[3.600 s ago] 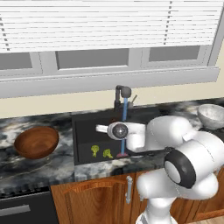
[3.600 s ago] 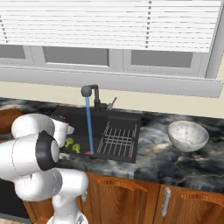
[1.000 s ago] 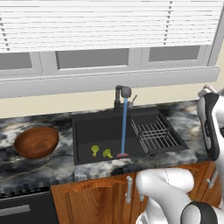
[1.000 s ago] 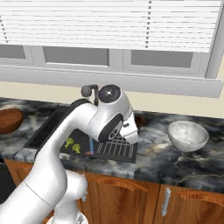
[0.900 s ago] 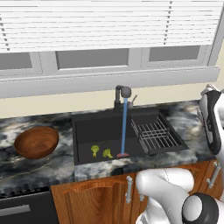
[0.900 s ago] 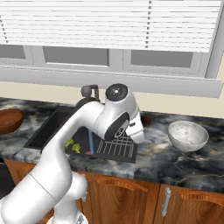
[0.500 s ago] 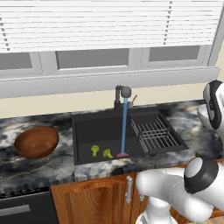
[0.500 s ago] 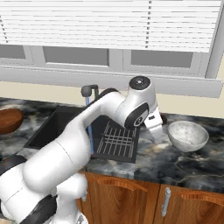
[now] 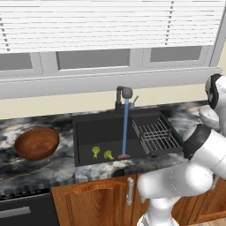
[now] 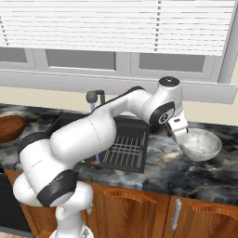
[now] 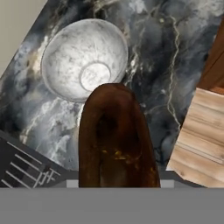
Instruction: Pick the broccolis from the sink and place them in one bowl. Place the sweet potato in the other bowl. Then turn off the sink faucet.
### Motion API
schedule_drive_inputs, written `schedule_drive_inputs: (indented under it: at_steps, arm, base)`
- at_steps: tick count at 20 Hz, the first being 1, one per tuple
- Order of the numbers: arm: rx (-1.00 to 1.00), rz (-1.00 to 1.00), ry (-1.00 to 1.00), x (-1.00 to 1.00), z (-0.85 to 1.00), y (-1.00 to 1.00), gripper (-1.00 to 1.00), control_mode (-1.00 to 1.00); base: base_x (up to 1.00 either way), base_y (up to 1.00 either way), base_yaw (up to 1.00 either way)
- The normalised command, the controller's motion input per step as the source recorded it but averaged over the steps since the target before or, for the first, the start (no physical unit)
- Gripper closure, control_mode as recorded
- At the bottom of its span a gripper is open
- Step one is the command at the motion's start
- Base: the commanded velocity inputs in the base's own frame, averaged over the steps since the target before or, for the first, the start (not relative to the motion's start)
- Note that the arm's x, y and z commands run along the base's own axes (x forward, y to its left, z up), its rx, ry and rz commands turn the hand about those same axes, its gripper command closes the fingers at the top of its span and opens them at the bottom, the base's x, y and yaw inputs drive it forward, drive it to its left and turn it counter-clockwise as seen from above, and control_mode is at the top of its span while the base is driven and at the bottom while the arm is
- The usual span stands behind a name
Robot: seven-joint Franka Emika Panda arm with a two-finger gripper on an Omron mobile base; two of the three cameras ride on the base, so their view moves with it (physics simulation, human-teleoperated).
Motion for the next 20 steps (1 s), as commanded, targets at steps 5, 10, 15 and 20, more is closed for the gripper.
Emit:
schedule_drive_inputs:
  at_steps: [5,10,15,20]
  arm:
    - [0.09,0.00,0.12,0.43,-0.31,-0.42,1.00,-1.00]
    - [0.08,0.00,0.10,0.43,-0.28,-0.39,1.00,-1.00]
    - [0.05,0.00,0.10,0.40,-0.28,-0.36,1.00,-1.00]
    - [0.03,0.00,0.08,0.37,-0.23,-0.38,1.00,-1.00]
  base:
    - [0.00,0.00,0.00]
    - [0.00,0.00,0.00]
    - [0.00,0.00,0.00]
    - [0.00,0.00,0.00]
